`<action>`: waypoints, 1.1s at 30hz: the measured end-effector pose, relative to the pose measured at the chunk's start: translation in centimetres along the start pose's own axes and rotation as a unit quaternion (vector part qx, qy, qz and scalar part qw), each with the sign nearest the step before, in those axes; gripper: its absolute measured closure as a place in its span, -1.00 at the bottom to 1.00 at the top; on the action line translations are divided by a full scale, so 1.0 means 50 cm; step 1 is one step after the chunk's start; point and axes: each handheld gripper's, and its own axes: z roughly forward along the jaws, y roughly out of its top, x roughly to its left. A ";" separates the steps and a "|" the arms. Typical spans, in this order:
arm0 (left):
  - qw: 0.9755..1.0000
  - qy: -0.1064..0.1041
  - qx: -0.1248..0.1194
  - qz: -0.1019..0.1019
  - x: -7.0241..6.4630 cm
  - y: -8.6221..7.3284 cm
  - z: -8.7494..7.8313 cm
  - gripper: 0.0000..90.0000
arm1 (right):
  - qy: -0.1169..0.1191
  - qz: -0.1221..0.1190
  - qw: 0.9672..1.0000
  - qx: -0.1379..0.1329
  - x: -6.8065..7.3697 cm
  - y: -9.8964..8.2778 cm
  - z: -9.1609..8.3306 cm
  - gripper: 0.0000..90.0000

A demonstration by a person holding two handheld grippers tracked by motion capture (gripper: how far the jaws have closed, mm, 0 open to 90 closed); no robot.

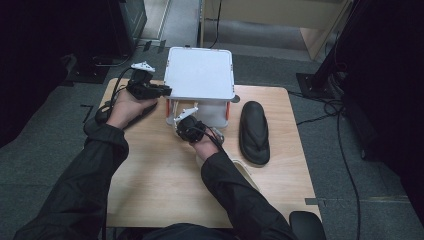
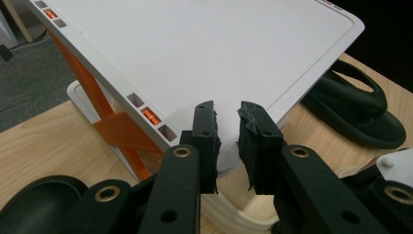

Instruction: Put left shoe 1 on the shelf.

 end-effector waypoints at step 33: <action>1.000 -0.011 0.007 0.003 -0.096 0.019 -0.037 0.24 | 0.088 0.035 0.992 -0.085 -0.028 -0.057 -0.199 0.49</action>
